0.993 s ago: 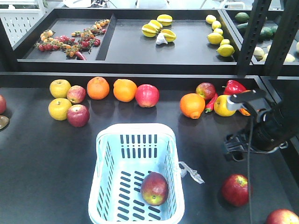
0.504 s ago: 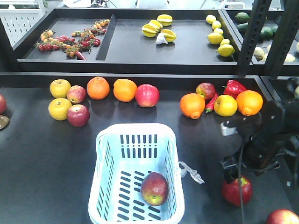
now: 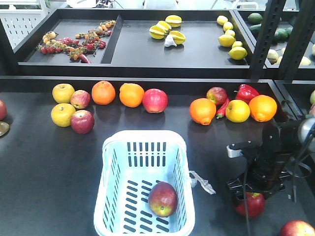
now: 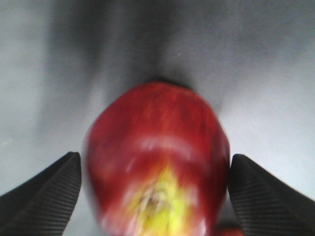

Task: Pick three apples into basket with both arms
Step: 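Lower the right gripper onto a second red apple beside the basket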

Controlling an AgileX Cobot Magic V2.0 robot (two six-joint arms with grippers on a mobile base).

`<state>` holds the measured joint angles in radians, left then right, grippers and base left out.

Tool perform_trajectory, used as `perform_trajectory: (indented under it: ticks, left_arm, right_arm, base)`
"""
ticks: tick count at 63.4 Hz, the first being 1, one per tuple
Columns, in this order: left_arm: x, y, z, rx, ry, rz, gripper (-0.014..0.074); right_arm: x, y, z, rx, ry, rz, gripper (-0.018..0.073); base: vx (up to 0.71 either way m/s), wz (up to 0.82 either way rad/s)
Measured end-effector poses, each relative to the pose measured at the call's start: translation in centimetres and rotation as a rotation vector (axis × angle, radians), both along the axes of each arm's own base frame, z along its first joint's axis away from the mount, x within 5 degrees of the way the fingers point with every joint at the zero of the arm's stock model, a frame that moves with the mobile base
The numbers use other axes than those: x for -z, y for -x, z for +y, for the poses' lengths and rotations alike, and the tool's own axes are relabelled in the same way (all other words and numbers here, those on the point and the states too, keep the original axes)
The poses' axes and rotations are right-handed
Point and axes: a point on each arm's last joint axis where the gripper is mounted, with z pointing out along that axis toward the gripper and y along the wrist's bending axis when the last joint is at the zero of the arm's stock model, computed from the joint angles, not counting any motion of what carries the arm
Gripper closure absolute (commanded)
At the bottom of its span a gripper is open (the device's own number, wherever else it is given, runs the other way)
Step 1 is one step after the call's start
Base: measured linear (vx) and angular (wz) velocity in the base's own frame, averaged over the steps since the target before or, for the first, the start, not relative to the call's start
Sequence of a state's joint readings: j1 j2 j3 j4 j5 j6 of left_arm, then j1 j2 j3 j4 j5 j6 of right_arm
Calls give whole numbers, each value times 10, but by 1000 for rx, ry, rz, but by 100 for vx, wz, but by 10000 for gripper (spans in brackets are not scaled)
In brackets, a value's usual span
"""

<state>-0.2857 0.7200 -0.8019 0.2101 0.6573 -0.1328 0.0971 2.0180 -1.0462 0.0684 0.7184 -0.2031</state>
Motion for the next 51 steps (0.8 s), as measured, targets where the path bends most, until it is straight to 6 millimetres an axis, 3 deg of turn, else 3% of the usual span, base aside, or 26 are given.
perform_trajectory:
  ticks: [19,30,37,51]
  left_arm:
    - [0,0,0,0,0,0,4]
    - [0,0,0,0,0,0,4]
    - [0,0,0,0,0,0,4]
    - [0,0,0,0,0,0,4]
  right_arm:
    - [2,-1,0,6,-2,15,218]
    - [-5,1,2,32,-21,3,254]
    - [-24,3,3,42,-37,-35,254]
    - [-87,12,3,46,-67,-177,254]
  base:
    - [0,0]
    - [0,0]
    - [0,0]
    - [0,0]
